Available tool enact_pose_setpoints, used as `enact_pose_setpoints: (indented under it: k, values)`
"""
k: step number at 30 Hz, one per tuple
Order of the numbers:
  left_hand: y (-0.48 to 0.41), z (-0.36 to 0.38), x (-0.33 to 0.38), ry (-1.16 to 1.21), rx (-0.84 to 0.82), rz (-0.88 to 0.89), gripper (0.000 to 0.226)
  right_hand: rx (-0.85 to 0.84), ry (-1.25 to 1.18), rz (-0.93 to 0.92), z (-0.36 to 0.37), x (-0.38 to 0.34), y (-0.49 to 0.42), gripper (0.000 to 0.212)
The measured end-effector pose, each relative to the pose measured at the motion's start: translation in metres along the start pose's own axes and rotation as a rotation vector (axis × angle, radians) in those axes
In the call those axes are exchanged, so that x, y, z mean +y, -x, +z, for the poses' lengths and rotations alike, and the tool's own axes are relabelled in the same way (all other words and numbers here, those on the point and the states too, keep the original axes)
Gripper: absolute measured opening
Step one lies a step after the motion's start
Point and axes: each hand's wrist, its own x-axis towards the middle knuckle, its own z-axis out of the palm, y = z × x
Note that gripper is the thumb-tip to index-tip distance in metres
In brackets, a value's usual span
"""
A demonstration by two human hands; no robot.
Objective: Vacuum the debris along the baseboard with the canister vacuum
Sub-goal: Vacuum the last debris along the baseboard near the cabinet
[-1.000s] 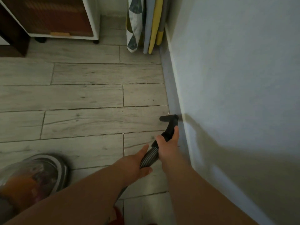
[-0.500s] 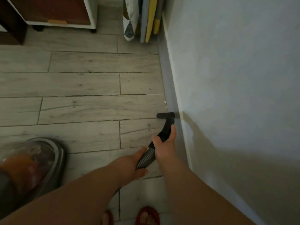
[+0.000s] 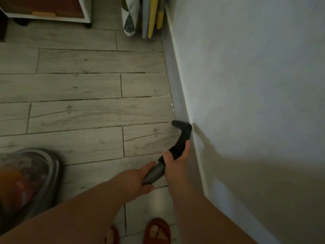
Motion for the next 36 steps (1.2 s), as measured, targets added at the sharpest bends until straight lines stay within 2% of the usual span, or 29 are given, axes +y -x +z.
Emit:
enact_pose_setpoints:
  k: [13, 20, 23, 27, 30, 36]
  values:
    - [-0.037, -0.04, -0.005, 0.087, 0.076, -0.048, 0.082, -0.076, 0.069, -0.005, 0.028, -0.044, -0.05, 0.083]
    - [-0.061, -0.068, 0.004, 0.167, 0.147, -0.055, 0.083, -0.113, 0.223, -0.018, 0.037, -0.084, -0.085, 0.082]
    - [-0.07, -0.081, 0.009, 0.157, 0.186, -0.058, 0.087, -0.117, 0.293, -0.001, 0.046, -0.104, -0.101, 0.083]
    - [-0.074, -0.09, 0.008, 0.132, 0.239, -0.071, 0.102, -0.121, 0.383, 0.03, 0.06, -0.124, -0.113, 0.085]
    - [-0.07, -0.09, 0.005, 0.142, 0.274, -0.048, 0.103, -0.136, 0.448, 0.054, 0.066, -0.13, -0.113, 0.086]
    - [-0.053, -0.084, 0.001, 0.228, 0.185, -0.082, 0.098, -0.128, 0.606, 0.027, 0.076, -0.121, -0.094, 0.088]
